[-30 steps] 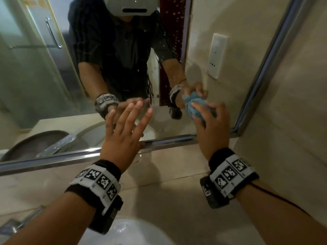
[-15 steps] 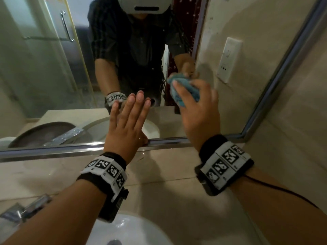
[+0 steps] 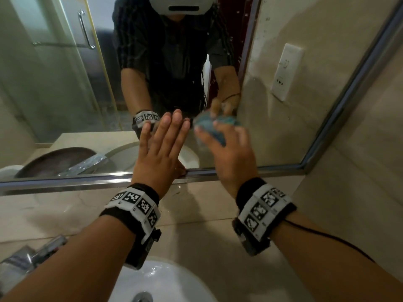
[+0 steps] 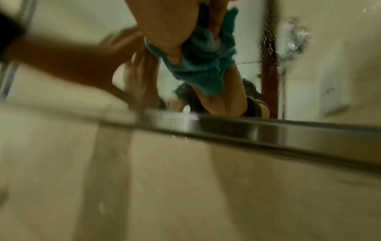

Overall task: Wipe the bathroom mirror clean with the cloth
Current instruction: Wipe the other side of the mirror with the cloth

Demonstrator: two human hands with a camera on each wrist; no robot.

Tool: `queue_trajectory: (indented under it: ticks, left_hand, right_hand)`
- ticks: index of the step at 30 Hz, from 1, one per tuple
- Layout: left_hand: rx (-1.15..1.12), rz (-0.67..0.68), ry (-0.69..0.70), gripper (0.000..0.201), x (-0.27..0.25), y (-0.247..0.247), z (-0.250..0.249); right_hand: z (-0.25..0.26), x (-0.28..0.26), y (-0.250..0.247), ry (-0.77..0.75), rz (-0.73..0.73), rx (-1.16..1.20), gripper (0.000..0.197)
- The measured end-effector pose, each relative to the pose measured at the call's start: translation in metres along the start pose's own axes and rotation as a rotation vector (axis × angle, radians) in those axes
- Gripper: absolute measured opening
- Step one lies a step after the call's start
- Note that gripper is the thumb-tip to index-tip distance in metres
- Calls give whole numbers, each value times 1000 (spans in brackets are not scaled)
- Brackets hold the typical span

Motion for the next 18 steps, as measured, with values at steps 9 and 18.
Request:
queue_trajectory:
  ticks: [9,18]
  left_hand:
    - [-17,-15,1,130,1,1,0]
    - [-3,-2,-6,126,0,1,-1]
  right_hand:
    - [-9,33,-36,87,-135,34,33]
    - [-10,-35,3,-115,297,31,41]
Point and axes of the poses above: each hand's wrist, its own x-axis towards the middle knuckle, its own y-axis out of the palm, z = x × y, the point moved 4 cm from there along x, towards the middle knuckle, and after that the axes turned 4 degrees about -y, right-handed, at the moved point
